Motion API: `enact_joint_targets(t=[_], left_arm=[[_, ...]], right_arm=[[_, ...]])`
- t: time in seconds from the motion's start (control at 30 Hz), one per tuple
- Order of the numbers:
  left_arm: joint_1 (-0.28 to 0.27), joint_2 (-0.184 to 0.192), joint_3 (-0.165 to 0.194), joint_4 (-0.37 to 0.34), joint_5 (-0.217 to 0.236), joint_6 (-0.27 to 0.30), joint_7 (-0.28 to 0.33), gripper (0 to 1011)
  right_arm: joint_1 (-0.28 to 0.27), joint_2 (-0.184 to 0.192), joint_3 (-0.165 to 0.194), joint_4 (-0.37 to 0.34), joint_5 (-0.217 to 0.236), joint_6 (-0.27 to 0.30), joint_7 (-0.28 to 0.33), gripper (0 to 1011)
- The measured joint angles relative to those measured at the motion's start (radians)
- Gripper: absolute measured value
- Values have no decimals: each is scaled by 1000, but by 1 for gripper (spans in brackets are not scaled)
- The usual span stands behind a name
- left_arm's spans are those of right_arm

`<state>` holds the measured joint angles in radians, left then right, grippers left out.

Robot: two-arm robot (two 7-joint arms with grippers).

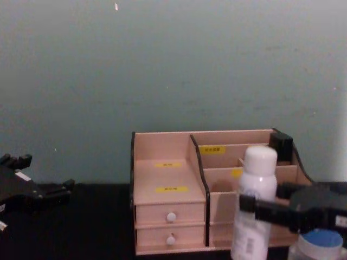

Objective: Pick up the facial cleanser and watermelon frost from the table and place them into the tiered storage box.

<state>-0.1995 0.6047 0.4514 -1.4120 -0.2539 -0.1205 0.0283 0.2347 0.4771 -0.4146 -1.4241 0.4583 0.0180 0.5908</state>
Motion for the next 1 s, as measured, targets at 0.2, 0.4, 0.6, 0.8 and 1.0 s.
enact_joint_targets(t=[0.2,0.4,0.6,0.8,1.0], left_arm=[[0,0,0,0,0,0,0,1001],[0,0,0,0,0,0,0,1001],[0,0,0,0,0,0,0,1001],[0,0,0,0,0,0,0,1001],[0,0,0,0,0,0,0,1001]], right_arm=[[2,20,21,-63,49,14,-5,593],[29,12,27,-77,70,15,-28,593],[74,-14,19,-42,55,-2,-69,593],[130,-48,12,22,23,-12,-104,593],[177,-82,12,88,-6,-27,-124,593]])
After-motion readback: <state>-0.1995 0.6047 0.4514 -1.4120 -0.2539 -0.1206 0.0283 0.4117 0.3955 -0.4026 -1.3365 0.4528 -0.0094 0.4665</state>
